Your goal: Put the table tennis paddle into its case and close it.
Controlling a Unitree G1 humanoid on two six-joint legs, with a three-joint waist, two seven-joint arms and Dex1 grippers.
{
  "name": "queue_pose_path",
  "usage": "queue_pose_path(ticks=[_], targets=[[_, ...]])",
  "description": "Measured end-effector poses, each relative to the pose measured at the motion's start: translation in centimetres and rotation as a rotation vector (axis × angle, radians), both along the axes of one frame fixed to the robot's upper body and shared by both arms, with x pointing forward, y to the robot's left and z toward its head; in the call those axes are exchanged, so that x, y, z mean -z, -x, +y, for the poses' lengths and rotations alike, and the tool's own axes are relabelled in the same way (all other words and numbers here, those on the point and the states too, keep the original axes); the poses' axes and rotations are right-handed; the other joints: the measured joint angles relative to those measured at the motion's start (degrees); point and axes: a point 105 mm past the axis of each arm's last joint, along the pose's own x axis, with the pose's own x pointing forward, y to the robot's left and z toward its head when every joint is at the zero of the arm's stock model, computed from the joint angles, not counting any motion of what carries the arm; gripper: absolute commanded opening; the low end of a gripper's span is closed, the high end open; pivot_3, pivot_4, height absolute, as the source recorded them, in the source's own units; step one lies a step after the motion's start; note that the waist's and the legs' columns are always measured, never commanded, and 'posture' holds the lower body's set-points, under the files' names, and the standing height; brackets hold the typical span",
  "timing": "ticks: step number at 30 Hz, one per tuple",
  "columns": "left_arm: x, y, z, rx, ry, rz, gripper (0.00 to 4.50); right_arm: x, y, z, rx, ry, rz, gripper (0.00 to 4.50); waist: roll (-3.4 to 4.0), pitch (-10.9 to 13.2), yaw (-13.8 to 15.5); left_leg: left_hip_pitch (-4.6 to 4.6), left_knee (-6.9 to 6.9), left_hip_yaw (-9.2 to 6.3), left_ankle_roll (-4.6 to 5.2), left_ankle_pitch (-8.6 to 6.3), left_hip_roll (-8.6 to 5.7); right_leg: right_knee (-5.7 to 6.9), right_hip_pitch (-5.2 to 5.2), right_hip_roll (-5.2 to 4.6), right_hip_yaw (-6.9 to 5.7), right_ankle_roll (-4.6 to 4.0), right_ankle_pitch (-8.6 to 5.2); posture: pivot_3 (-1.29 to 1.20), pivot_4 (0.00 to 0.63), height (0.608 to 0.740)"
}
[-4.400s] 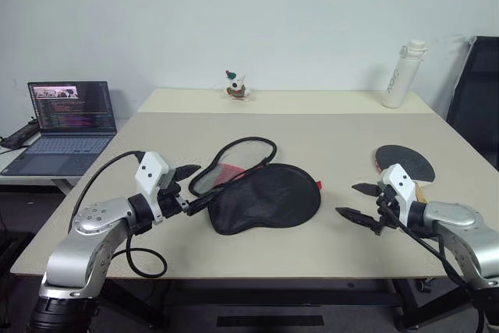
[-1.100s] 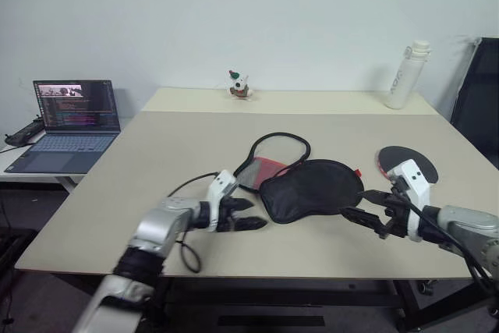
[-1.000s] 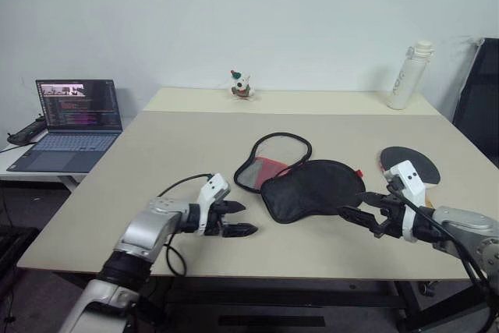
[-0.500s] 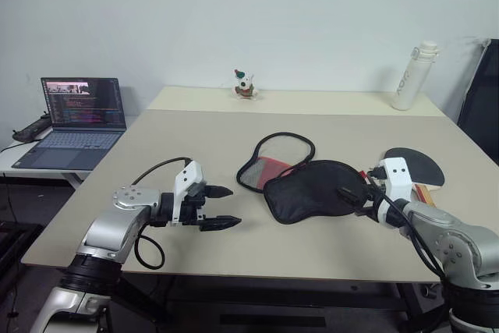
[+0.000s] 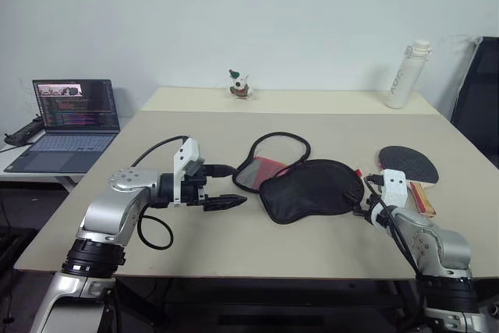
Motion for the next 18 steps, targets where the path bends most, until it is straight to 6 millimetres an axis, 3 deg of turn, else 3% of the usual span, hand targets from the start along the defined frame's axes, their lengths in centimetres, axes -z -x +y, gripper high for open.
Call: queue_pose_path(ticks=[9, 18], targets=[[0.0, -0.1, 0.1, -0.011, 0.001, -0.002, 4.39, -1.5, 1.1, 5.8, -0.197, -0.261, 0.027, 4.5, 0.03, 0.0, -0.2, 0.02, -0.01, -0.02, 0.0, 0.0, 0.04, 0.03, 0.0, 0.06, 0.02, -0.01, 0.0, 0.0, 0.15, 0.74], [0.0, -0.4, 0.5, -0.034, 0.01, -0.007, 4.39, -1.5, 0.9, 7.4, -0.156, -0.348, 0.037, 4.5, 0.04, 0.0, -0.2, 0.03, -0.02, -0.03, 0.0, 0.0, 0.03, 0.03, -0.01, 0.07, 0.02, -0.01, 0.0, 0.0, 0.15, 0.74]])
